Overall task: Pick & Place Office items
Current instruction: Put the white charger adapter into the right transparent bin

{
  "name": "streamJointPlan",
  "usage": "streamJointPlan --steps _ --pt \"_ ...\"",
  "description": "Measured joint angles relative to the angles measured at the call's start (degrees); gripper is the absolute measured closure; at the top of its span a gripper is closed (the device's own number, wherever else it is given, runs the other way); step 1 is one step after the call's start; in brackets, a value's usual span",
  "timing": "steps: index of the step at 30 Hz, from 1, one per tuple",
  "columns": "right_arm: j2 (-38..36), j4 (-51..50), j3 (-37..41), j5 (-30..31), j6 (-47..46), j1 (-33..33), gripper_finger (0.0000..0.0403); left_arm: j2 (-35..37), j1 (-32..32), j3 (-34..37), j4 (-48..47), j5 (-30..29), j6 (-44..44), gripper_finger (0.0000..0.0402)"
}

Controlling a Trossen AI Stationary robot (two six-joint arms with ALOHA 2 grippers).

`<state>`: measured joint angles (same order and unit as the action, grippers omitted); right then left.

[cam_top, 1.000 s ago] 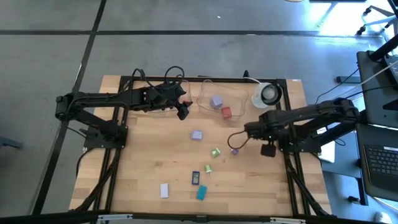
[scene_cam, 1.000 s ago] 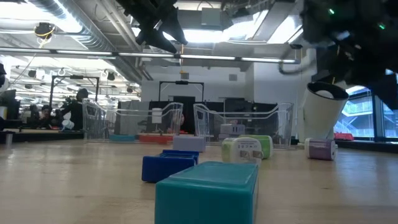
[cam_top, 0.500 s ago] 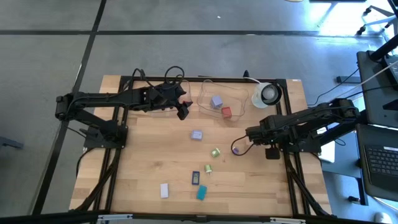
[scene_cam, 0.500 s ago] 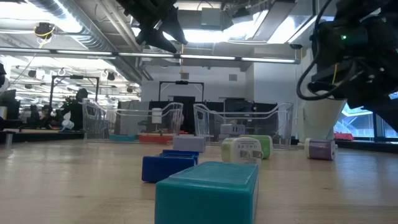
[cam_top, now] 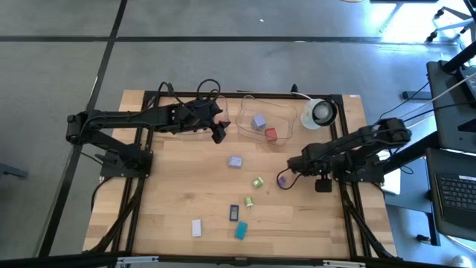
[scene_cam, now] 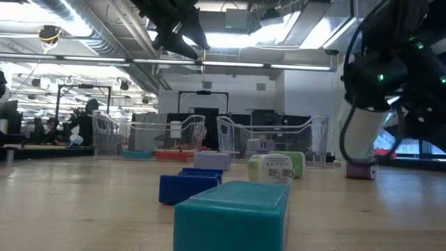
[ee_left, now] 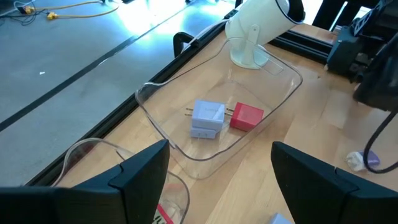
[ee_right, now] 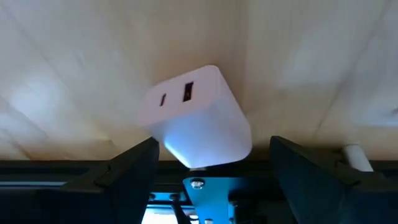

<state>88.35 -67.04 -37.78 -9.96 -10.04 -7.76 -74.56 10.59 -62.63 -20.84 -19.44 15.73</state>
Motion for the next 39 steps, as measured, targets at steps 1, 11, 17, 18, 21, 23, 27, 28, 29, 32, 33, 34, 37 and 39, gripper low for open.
streamJointPlan --steps 1,11,17,18,21,23,27,28,29,32,33,34,37,39 --pt "0.98 -0.01 0.0 -0.09 0.02 0.0 0.0097 0.0 0.0 0.0 0.0 0.0 0.0 0.0123" --pt "4.09 4.92 -0.3 0.4 -2.74 -1.05 0.0139 0.0 0.01 0.0 0.01 0.0 0.0 0.0123" --pt "4.09 5.5 -0.85 2.04 -6.08 -2.71 0.0202 0.0 0.0 0.0 0.0 0.0 0.0 0.0123" --pt "4.09 5.48 -0.87 2.03 -6.44 -2.89 0.0208 0.0 0.0 0.0 0.02 0.0 0.0 0.0123" --pt "4.07 5.48 -0.87 1.65 -8.14 -3.0 0.0208 0.0 0.0 0.01 0.01 0.0 0.0 0.0123" --pt "3.78 5.55 -0.85 1.46 -9.35 -3.0 0.0208 0.0 0.02 0.0 0.01 0.0 0.0 0.0123" --pt "1.08 6.93 -0.86 1.08 -12.06 -3.0 0.0208 0.0 0.0 0.0 0.0 0.0 0.0 0.0123" --pt "-0.08 6.82 -0.85 1.07 -13.07 -2.94 0.0208 0.0 0.01 0.0 0.0 0.0 0.0 0.0123" --pt "-1.48 6.61 -0.85 1.07 -14.12 -2.83 0.0208 0.0 0.01 0.01 0.02 0.0 0.0 0.0123" --pt "-6.26 6.28 -1.29 1.36 -17.78 -2.44 0.0208 0.0 0.01 0.01 0.0 0.0 0.0 0.0123" --pt "-7.99 6.13 -1.8 1.92 -18.93 -2.35 0.0208 0.0 0.0 0.0 0.02 0.0 0.0 0.0123" --pt "-9.73 6.23 -2.41 2.84 -20.5 -2.3 0.0208 0.0 0.01 0.0 0.02 0.0 0.0 0.0123" --pt "-14.91 6.16 -4.85 8.09 -26.58 -2.23 0.0205 0.0 0.0 0.02 0.02 0.0 0.0 0.0123" --pt "-18.01 6.72 -7.01 13.17 -30.89 -2.19 0.0204 0.0 0.01 0.01 0.0 0.0 0.0 0.0123"
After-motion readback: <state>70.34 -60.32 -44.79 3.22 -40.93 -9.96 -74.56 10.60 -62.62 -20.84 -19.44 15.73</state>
